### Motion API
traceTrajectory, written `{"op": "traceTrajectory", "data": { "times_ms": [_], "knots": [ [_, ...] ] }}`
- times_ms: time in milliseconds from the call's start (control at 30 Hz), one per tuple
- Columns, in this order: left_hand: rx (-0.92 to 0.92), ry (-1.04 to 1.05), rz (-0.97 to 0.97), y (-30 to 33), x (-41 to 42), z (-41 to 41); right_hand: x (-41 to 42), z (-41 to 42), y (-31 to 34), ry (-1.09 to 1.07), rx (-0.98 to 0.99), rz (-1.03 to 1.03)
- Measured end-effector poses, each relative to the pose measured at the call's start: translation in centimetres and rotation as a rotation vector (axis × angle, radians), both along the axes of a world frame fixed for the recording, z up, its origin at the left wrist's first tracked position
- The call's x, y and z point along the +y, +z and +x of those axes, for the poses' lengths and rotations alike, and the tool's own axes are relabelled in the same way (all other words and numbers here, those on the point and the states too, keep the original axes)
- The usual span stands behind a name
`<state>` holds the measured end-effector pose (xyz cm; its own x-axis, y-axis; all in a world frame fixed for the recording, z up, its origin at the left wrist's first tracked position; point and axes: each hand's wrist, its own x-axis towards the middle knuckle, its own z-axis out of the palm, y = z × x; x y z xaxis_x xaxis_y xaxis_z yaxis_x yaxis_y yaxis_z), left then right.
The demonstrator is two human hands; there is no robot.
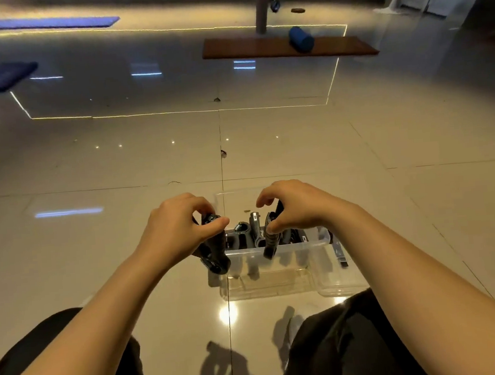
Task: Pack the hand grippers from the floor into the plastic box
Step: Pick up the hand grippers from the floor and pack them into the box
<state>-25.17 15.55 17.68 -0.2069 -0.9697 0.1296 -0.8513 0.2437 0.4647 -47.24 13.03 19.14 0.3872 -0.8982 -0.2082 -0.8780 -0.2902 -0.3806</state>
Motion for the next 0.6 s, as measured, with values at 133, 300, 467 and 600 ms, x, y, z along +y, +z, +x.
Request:
{"op": "traceTrajectory", "data": {
  "times_ms": [133, 300, 467, 600],
  "knots": [
    [-0.065, 0.029, 0.007, 1.2, -0.8, -0.9, -1.8, -1.6, 0.2, 0.018, -0.038, 0.041],
    [-0.170, -0.001, -0.094, 2.4, -4.4, -2.7, -4.8, -0.9, 2.3, 0.007, -0.179, -0.056],
    [-0.031, 0.030, -0.107, -1.9, -6.9, -3.4, -7.7, -1.8, 1.7, -0.063, -0.280, -0.112],
    [0.104, 0.112, -0.213, -8.2, -8.7, -4.6, -9.8, -4.2, -3.7, 0.010, -0.146, -0.103]
  ]
}}
